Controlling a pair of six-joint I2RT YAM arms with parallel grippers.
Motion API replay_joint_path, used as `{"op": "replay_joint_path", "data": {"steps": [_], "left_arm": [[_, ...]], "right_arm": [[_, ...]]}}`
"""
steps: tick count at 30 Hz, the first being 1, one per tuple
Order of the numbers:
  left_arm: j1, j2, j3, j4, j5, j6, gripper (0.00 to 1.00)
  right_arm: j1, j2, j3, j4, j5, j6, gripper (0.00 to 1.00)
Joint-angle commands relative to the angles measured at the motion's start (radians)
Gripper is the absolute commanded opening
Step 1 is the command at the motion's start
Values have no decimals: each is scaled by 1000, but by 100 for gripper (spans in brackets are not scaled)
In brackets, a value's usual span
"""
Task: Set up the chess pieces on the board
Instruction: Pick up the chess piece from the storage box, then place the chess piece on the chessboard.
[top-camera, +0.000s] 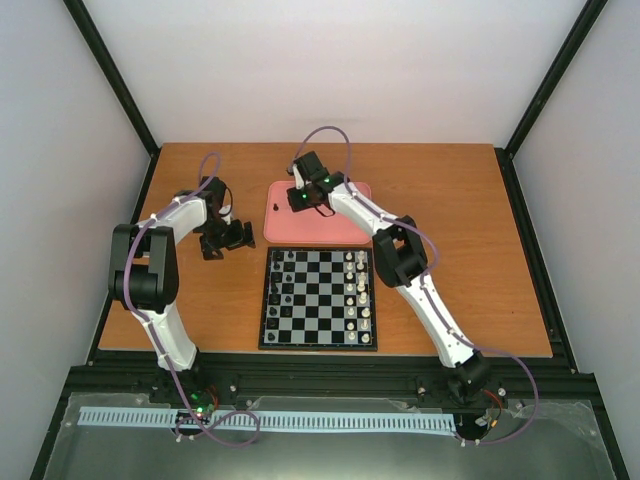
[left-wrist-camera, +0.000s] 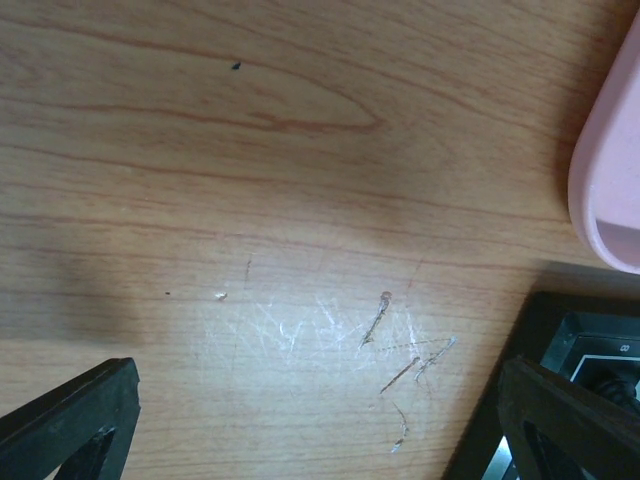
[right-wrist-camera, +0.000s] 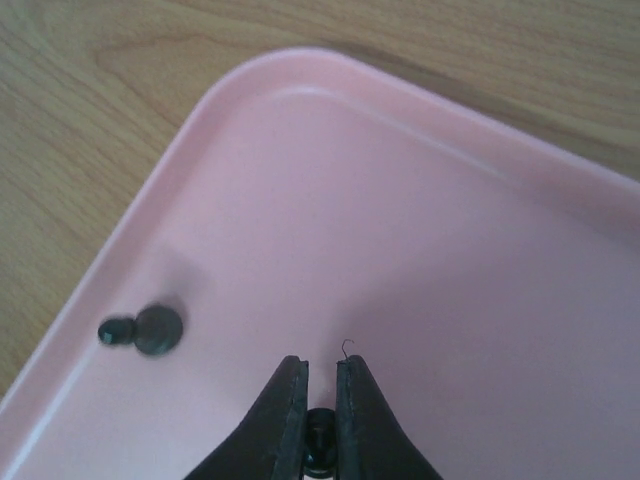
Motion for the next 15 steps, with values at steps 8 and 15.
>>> {"op": "replay_joint_path", "data": {"steps": [8, 15], "left_arm": [[3, -36, 26, 1, 1, -1, 100], [3, -49, 52, -5, -17, 5, 100]], "right_arm": [[57, -547, -505, 23, 16, -124, 3], [203, -948, -1035, 131, 44, -69, 3]]}}
